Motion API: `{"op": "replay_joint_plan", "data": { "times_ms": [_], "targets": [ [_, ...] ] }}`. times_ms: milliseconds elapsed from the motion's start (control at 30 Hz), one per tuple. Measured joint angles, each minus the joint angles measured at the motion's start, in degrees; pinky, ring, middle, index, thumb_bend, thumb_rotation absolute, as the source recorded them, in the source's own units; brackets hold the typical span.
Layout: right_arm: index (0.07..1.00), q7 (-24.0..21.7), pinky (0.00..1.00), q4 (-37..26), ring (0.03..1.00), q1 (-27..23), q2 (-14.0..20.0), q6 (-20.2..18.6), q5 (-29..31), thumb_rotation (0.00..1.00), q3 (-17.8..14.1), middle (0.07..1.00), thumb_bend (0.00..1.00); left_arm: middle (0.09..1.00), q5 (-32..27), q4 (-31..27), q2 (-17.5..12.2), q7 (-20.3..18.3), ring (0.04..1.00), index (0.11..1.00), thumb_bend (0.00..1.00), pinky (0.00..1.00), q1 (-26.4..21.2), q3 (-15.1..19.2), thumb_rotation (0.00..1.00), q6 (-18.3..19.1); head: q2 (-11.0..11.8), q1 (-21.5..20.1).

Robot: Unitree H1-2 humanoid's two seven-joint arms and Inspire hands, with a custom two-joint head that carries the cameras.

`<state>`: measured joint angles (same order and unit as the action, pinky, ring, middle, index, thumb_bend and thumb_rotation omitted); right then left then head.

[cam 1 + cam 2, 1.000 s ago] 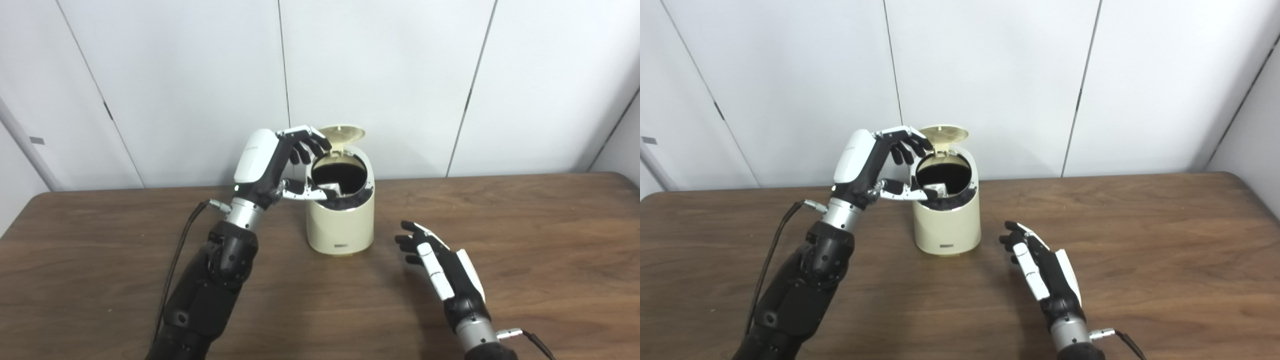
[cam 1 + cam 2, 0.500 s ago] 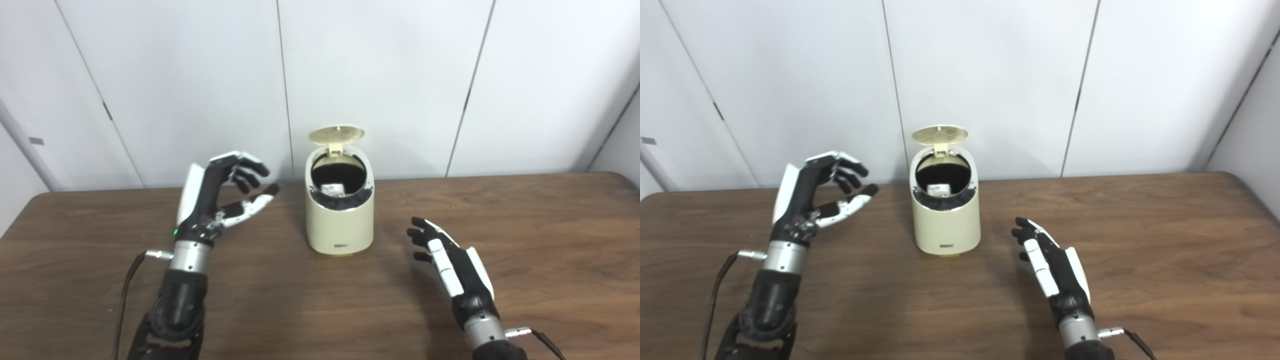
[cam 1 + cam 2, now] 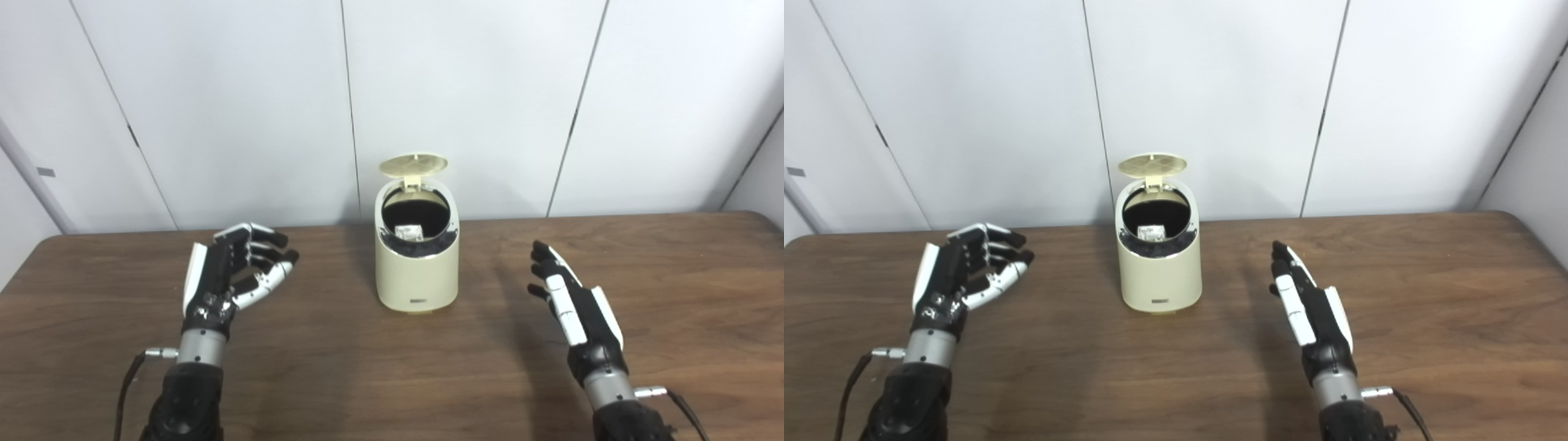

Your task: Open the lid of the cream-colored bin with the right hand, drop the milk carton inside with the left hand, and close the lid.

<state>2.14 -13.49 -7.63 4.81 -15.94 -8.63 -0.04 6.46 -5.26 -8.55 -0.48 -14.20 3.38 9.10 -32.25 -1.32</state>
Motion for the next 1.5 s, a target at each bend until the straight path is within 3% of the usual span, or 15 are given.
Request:
{"op": "replay_joint_plan", "data": {
  "times_ms": [67, 167, 267, 367, 500, 700, 1067, 1267, 1500],
  "targets": [
    [0.945, 0.0, 0.88, 0.1, 0.95, -0.9, 0.6, 0.0, -0.2, 1.0, 0.0, 0.966, 0.58, 0.864, -1.6, -1.0, 0.1, -1.2, 0.801, 0.883, 0.43, 0.75, 1.3, -0.3, 0.61, 2.1, -0.1, -0.2],
    [0.958, -0.1, 0.89, 0.5, 0.96, -3.1, 1.7, 0.2, -0.6, 1.0, -0.1, 0.979, 0.62, 0.906, -5.0, -1.2, 1.5, -2.4, 0.862, 0.917, 0.39, 0.83, 2.8, 0.1, 0.67, 3.4, -0.3, -0.1],
    [0.961, -0.5, 0.91, 0.7, 0.967, -5.3, 2.6, 0.3, -0.5, 0.96, -0.2, 0.991, 0.6, 0.95, -6.9, -1.4, 3.5, -2.4, 0.925, 0.957, 0.49, 0.92, 4.3, 0.1, 0.82, 4.3, -0.4, 0.1],
    [0.966, -0.9, 0.89, 0.7, 0.961, -7.3, 2.6, 0.2, -0.8, 0.99, -0.1, 0.989, 0.58, 0.993, -7.1, -1.4, 4.2, -2.5, 0.977, 0.994, 0.53, 0.99, 5.8, -0.5, 0.92, 5.4, -0.4, 0.2],
    [0.961, -1.9, 0.88, -0.1, 0.931, -9.5, 3.6, -1.2, -2.7, 1.0, 1.0, 0.958, 0.59, 1.0, -7.2, -1.7, 4.5, -2.6, 0.998, 1.0, 0.56, 1.0, 7.3, -0.8, 0.99, 5.3, -0.6, 0.2],
    [0.926, -2.1, 0.81, 0.1, 0.89, -15.7, 4.8, -1.8, -5.8, 1.0, 2.4, 0.928, 0.57, 1.0, -8.3, -2.3, 4.5, -2.4, 0.997, 1.0, 0.56, 1.0, 8.2, 0.1, 0.98, 5.1, -0.6, 0.0],
    [0.916, -8.4, 0.78, 2.0, 0.874, -25.8, 8.9, -6.8, -18.0, 1.0, 11.0, 0.912, 0.51, 1.0, -9.3, -2.3, 4.5, -2.4, 1.0, 1.0, 0.47, 1.0, 9.2, 0.9, 0.98, 3.5, -0.5, -0.3],
    [0.908, -12.1, 0.8, 3.8, 0.897, -29.1, 10.4, -7.5, -21.3, 0.97, 13.3, 0.909, 0.5, 1.0, -9.2, -2.3, 4.5, -2.3, 0.999, 1.0, 0.48, 1.0, 9.2, 0.7, 0.98, 3.5, -0.3, -0.1],
    [0.805, -14.4, 0.86, 8.7, 0.957, -32.9, 11.8, -6.3, -24.7, 0.99, 16.8, 0.935, 0.52, 1.0, -9.4, -2.3, 5.1, -2.1, 1.0, 1.0, 0.5, 1.0, 9.2, 0.7, 0.96, 3.4, -0.1, 0.3]
  ]
}}
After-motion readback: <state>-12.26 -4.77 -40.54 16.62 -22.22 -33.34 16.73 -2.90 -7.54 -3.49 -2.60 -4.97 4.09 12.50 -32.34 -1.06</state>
